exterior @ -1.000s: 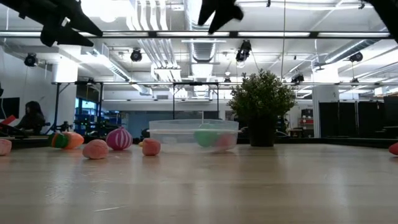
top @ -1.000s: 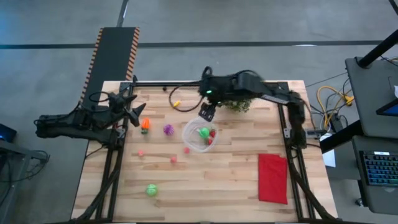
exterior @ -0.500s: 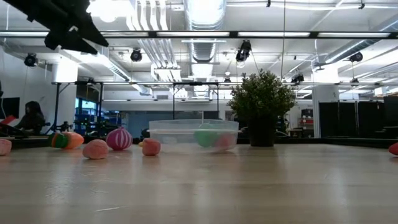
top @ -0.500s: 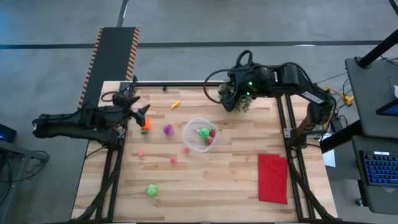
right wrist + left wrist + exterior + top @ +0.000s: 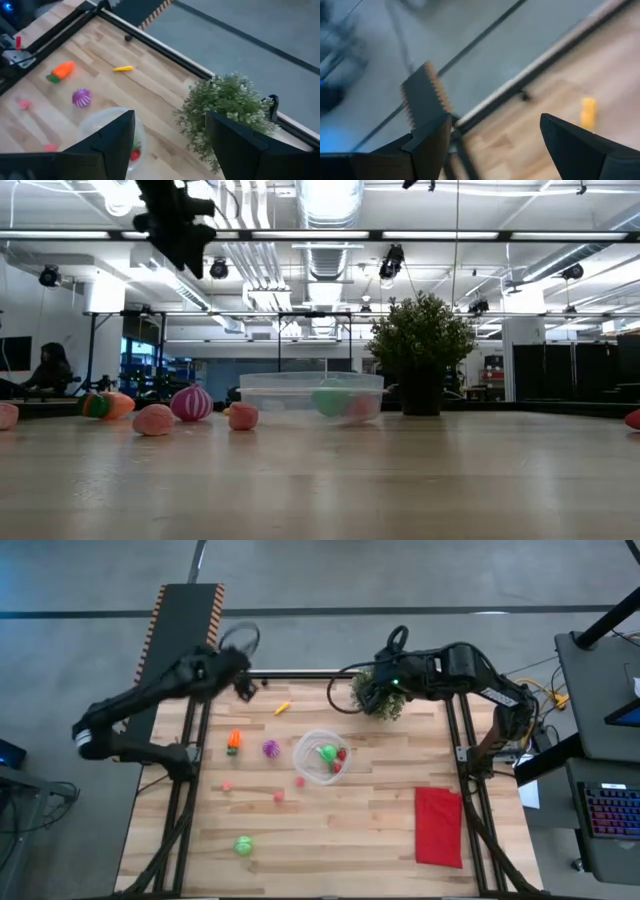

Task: Pick and placing Produce into tupperware
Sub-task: Put the blackberry into the transparent bin

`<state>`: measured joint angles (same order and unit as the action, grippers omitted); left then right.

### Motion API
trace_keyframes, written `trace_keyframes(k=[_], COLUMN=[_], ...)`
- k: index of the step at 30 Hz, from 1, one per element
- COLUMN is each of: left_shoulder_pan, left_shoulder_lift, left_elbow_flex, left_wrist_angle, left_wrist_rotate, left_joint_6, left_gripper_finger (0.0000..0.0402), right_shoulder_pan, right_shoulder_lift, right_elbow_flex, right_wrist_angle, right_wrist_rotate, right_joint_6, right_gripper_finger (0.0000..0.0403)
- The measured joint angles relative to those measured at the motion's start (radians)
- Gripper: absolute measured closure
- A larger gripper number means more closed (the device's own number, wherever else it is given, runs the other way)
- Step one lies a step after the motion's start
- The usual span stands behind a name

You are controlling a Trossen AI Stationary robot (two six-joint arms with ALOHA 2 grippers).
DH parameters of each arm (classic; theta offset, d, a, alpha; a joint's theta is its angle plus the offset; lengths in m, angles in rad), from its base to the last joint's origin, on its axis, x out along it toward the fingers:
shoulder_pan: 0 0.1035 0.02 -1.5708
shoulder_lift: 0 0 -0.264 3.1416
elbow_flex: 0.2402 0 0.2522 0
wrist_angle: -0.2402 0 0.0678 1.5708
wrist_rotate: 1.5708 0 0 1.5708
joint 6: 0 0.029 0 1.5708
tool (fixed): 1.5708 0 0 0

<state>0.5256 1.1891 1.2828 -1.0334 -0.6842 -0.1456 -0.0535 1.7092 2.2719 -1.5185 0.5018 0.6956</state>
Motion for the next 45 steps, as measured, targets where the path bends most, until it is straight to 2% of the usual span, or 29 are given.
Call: trace_keyframes(k=[3,5,9,11,17,21,30,36,45], left_shoulder_pan=[0.155,0.255,0.416,0.461,0.491,0.481,0.475,0.464,0.452], left_shoulder_lift=[0.098,0.148,0.241,0.281,0.369,0.401,0.449,0.484,0.586], left_elbow_flex=[0.079,0.113,0.145,0.147,0.128,0.119,0.133,0.131,0.13], left_wrist_angle=[-0.015,-0.014,0.004,0.003,-0.082,-0.082,-0.042,0.016,0.068], left_wrist_rotate=[0.1,0.26,0.644,0.743,0.736,0.737,0.75,0.735,0.74], left_joint_6=[0.002,0.002,0.0,-0.001,0.005,0.074,-0.006,-0.128,-0.189], left_gripper_finger=[0.0111,0.0111,0.0111,0.0111,0.0111,0.0111,0.0111,0.0111,0.0111], right_shoulder_pan=[0.019,0.03,0.049,0.052,0.051,0.051,0.051,0.051,0.051], right_shoulder_lift=[-0.005,-0.008,-0.047,-0.08,-0.202,-0.297,-0.502,-0.583,-0.624], right_elbow_flex=[0.0,0.0,-0.023,-0.041,-0.16,-0.269,-0.518,-0.605,-0.678], right_wrist_angle=[-0.015,-0.052,-0.055,-0.051,-0.053,-0.053,-0.048,-0.031,0.041], right_wrist_rotate=[-0.001,0.001,0.023,0.034,0.052,0.068,0.078,0.078,0.076], right_joint_6=[-0.001,-0.004,-0.028,-0.031,0.006,0.026,0.115,0.135,0.13], right_gripper_finger=[0.0168,0.0168,0.0168,0.0168,0.0168,0.0168,0.0168,0.0168,0.0168])
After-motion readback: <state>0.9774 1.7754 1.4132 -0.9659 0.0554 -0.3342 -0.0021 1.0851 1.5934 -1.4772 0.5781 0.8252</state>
